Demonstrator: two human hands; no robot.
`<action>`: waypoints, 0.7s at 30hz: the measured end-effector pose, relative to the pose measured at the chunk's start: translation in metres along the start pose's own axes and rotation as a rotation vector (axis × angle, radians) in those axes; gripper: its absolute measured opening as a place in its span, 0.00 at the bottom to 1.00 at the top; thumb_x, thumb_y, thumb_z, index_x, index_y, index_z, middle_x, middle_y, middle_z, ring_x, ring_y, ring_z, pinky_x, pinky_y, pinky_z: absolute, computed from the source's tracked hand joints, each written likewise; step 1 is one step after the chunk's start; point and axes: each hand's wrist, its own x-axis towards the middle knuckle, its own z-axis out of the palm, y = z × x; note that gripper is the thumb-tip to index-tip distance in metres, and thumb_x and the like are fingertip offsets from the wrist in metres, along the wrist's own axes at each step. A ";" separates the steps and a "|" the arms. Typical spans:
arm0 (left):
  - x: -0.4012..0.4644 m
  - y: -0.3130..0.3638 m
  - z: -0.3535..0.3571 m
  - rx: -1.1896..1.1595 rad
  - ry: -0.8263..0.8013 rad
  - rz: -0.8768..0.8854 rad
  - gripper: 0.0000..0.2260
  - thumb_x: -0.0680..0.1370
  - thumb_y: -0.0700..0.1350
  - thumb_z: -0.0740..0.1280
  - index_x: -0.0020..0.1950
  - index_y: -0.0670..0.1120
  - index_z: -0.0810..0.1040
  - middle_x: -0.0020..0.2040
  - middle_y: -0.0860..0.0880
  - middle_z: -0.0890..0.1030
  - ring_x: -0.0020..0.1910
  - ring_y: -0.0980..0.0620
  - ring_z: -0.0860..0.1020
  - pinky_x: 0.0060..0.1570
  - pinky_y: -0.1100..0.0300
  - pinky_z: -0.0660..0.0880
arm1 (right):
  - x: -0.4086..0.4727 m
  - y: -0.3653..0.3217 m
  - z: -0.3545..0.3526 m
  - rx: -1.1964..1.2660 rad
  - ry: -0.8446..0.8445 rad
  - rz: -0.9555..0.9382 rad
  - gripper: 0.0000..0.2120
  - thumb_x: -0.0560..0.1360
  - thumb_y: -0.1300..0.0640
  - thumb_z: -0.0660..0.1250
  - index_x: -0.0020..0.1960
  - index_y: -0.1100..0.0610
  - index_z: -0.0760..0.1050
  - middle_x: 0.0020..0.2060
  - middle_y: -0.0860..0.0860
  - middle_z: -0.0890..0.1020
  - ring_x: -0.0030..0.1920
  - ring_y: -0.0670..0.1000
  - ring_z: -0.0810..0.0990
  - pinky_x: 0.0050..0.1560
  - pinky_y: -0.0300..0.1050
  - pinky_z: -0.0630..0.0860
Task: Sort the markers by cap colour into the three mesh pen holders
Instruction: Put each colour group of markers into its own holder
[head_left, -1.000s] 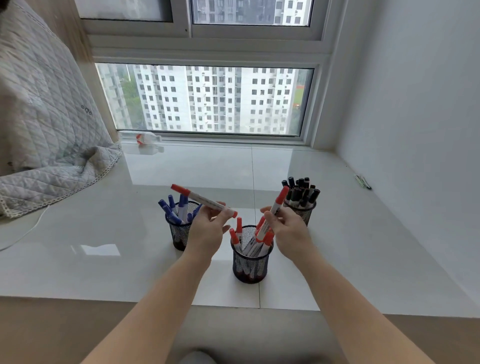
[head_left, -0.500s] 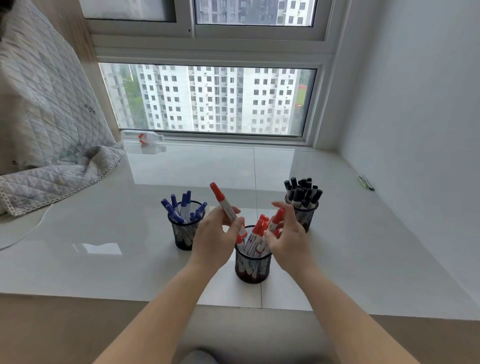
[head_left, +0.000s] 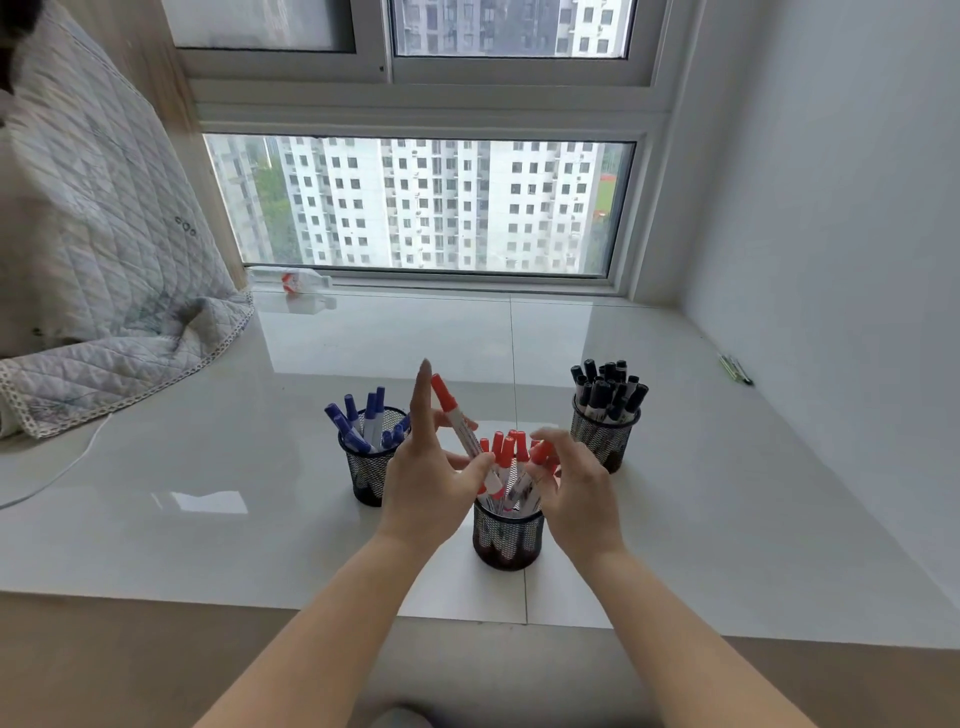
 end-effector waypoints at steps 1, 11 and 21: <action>0.000 -0.001 0.000 0.009 0.015 0.016 0.47 0.69 0.44 0.75 0.67 0.71 0.42 0.46 0.59 0.75 0.32 0.64 0.80 0.34 0.74 0.75 | -0.001 0.002 0.001 -0.035 -0.010 -0.012 0.11 0.70 0.67 0.69 0.52 0.59 0.78 0.36 0.51 0.81 0.40 0.54 0.77 0.41 0.44 0.75; 0.001 -0.006 0.016 -0.154 0.115 -0.014 0.19 0.75 0.45 0.68 0.58 0.57 0.61 0.44 0.56 0.75 0.31 0.61 0.80 0.28 0.63 0.79 | -0.009 0.020 0.006 -0.178 -0.025 -0.012 0.14 0.74 0.58 0.68 0.59 0.52 0.79 0.60 0.50 0.76 0.56 0.55 0.73 0.56 0.45 0.72; 0.000 -0.012 0.030 0.043 0.105 0.032 0.11 0.75 0.45 0.68 0.53 0.45 0.70 0.41 0.58 0.77 0.34 0.58 0.80 0.31 0.64 0.77 | -0.026 0.038 0.011 0.310 -0.366 0.424 0.46 0.62 0.45 0.77 0.73 0.45 0.55 0.62 0.38 0.70 0.60 0.36 0.69 0.60 0.39 0.68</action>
